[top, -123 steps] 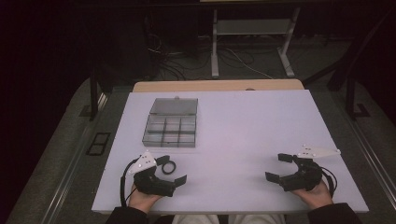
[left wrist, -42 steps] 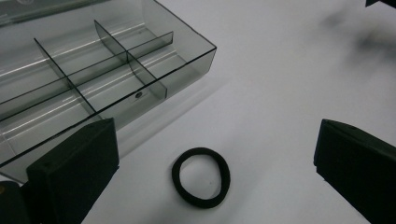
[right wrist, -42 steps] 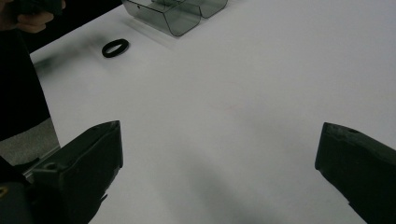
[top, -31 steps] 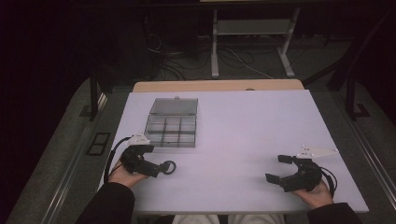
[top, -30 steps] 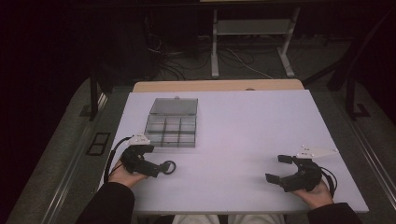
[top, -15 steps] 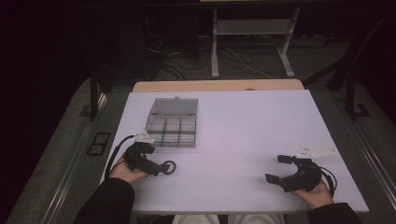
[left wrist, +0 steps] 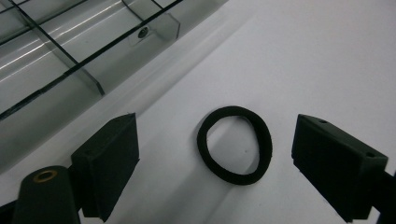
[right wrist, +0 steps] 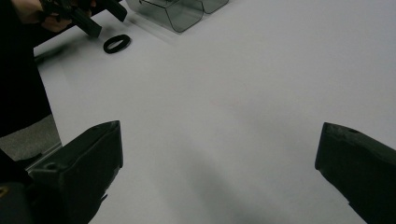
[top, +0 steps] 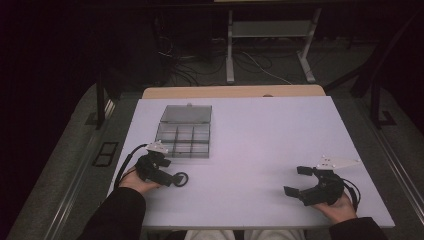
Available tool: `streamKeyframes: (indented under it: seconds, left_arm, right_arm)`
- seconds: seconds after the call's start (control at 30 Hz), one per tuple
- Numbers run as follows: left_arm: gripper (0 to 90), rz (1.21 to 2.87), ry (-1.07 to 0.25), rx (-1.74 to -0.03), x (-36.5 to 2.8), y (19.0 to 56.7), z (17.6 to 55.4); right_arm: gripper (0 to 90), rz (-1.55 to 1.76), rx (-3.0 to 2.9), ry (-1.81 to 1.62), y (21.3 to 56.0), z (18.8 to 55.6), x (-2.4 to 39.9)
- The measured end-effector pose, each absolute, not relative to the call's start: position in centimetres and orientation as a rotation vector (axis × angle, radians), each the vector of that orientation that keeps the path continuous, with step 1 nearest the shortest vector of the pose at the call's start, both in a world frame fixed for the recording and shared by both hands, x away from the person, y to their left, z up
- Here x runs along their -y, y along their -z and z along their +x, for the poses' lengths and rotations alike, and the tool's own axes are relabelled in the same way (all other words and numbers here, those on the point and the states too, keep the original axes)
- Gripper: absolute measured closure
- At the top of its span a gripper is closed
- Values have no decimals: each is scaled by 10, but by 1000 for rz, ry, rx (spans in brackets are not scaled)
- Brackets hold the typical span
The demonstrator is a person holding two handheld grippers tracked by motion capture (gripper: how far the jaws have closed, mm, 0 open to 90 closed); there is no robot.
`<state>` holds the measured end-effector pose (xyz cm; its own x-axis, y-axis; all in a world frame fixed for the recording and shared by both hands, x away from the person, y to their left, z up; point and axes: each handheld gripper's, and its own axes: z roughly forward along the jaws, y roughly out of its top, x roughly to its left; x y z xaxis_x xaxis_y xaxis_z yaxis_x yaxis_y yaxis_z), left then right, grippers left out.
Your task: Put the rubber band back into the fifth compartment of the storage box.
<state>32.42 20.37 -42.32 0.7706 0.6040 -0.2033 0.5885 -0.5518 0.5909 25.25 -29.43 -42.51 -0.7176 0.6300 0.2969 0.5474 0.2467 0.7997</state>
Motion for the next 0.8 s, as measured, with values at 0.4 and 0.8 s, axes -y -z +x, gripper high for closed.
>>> streamKeyframes:
  seconds: [0.4,0.8]
  left_arm:
    - [350,2331,-40,-854,-204,425,326]
    - [534,2356,-80,-850,-201,429,327]
  right_arm:
    - [5,1142,-2415,-1487,426,253,294]
    - [5,1141,-2418,-1483,426,253,294]
